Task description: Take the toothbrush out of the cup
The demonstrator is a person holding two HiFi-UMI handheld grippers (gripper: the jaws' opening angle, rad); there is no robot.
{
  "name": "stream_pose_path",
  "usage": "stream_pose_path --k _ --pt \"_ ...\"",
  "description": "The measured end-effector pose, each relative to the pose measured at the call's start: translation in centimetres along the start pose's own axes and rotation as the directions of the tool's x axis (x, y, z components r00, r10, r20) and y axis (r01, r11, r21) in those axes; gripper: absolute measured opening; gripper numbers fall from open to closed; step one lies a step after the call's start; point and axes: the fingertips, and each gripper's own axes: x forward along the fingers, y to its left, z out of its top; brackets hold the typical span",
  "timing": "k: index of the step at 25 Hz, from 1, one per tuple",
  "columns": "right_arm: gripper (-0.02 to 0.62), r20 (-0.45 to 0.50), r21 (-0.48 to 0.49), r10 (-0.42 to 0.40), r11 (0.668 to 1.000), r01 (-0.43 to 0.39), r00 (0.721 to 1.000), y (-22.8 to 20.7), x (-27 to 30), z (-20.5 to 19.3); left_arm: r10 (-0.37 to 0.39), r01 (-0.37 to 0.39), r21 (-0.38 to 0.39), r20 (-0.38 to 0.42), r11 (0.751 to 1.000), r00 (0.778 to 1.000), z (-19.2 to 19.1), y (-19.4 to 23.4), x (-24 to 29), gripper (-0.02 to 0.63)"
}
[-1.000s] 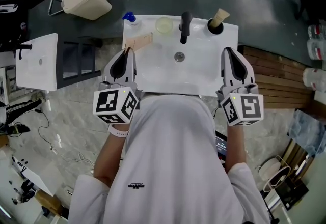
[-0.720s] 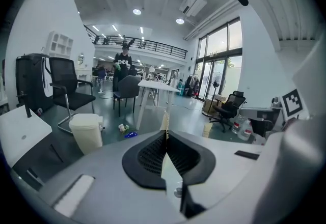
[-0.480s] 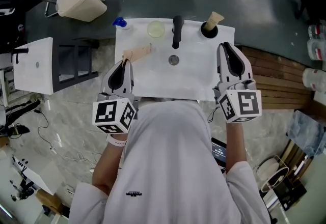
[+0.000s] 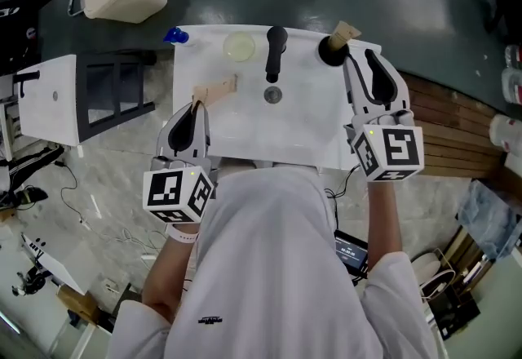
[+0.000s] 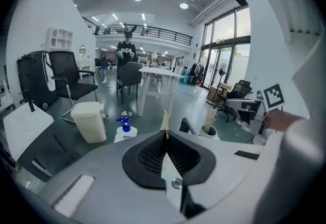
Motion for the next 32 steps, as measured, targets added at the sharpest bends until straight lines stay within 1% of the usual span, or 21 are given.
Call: stream_pose_path --k 6,13,18,20,22,25,32 --pt "0.123 -0.05 -0.024 0.01 1.0 -0.011 0.999 -2.4 3.3 -2.0 0.025 -0.025 -0.008 -0.051 1.0 0.998 -1.4 0.1 2.1 0.006" --pt "0.129 -0.112 -0.024 0.02 0.999 -0.023 0.993 -4.6 6.1 -4.9 0.025 -0.028 -0.029 -0.099 0.999 0.995 -3.1 -0.7 4.4 0.006" --pt "0.124 -0.147 -0.029 0.062 0.997 -0.067 0.987 -4.6 7.3 -6.2 0.031 -0.037 -0.043 -0.123 0.998 0.992 -4.1 -0.8 5.0 0.006" --pt "0.107 -0.153 -0.036 0.07 0.996 -0.077 0.986 -4.6 7.6 -6.5 0.037 -0.043 -0.042 -0.123 0.998 0.992 -4.2 -0.6 5.0 0.006" --pt "0.054 -0.153 -0.041 0.074 0.996 -0.081 0.986 -4.5 7.7 -6.5 0.043 -0.048 -0.041 -0.121 0.998 0.992 -4.2 -0.6 4.9 0.006" --pt "0.017 -0.15 -0.049 0.082 0.995 -0.09 0.985 -4.2 7.3 -6.3 0.045 -0.051 -0.042 -0.119 0.998 0.992 -4.1 -0.6 4.5 0.006" --pt "0.006 -0.143 -0.033 0.085 0.995 -0.091 0.986 -3.6 6.4 -6.3 0.041 -0.045 -0.04 -0.104 0.998 0.994 -3.9 -0.8 4.0 0.006"
